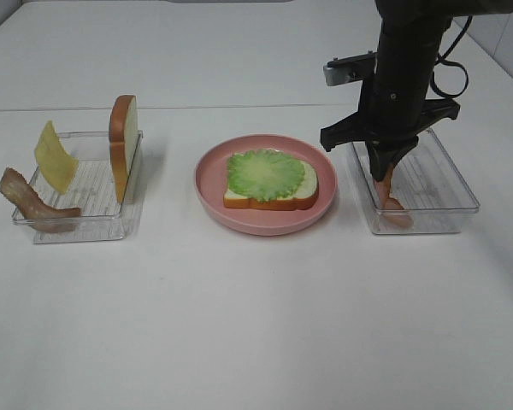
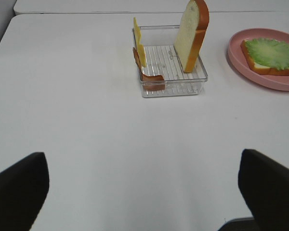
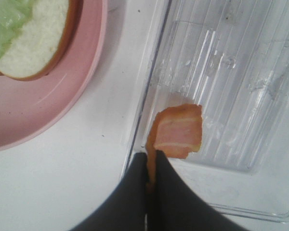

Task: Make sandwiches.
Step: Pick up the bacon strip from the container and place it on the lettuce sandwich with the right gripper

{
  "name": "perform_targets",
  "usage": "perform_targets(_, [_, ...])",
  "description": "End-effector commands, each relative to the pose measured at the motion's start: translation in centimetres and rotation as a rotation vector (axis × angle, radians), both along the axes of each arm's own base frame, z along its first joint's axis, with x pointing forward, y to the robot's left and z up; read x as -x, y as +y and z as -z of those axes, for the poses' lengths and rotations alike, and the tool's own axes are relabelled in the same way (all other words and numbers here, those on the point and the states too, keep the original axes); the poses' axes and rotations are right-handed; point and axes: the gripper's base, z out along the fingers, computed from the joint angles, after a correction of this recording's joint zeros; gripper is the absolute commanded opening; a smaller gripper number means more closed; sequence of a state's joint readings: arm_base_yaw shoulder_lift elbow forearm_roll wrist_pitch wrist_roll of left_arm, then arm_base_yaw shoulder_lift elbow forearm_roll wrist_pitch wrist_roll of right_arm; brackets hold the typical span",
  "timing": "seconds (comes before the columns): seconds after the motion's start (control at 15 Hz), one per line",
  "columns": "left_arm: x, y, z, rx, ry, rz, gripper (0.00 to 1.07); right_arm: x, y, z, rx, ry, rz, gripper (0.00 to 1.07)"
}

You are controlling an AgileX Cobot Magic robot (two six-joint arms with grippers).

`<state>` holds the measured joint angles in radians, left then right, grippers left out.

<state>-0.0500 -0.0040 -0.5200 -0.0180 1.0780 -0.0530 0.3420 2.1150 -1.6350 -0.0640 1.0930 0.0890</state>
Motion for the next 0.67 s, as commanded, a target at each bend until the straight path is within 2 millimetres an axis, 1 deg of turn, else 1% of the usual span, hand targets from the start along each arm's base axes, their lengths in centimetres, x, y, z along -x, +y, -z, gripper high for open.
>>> perform_targets(0.07, [0.2, -0.1, 0.0, 0.006, -0.021, 0.004, 1.01, 0.3, -0.3, -1.6, 0.008, -0.026, -0.015, 0.00])
perform_targets(0.13, [0.2, -0.1, 0.0, 0.006, -0.021, 0.004, 1.01, 0.4, -0.2, -2.7, -0.002, -0.053, -0.017, 0.00])
perform_targets(0.33, [0.2, -0.1, 0.0, 0.006, -0.021, 0.004, 1.01, 0.3, 0.2, -4.4, -0.045, -0.082, -0.008, 0.00])
perform_targets(0.4, [0.2, -0.1, 0.0, 0.006, -0.021, 0.004, 1.01, 0.2, 0.6, -5.5, -0.092, -0.082, -0.019, 0.00])
perform_targets(0.6, [0.2, -0.1, 0.0, 0.006, -0.021, 0.004, 1.01, 0.0, 1.8, -7.2, -0.215, -0.088, -0.029, 0.00])
perform_targets(0.67, [0.2, -0.1, 0.0, 0.006, -0.021, 0.004, 1.01, 0.0, 2.5, -7.7, -0.282, -0.092, -0.032, 0.00])
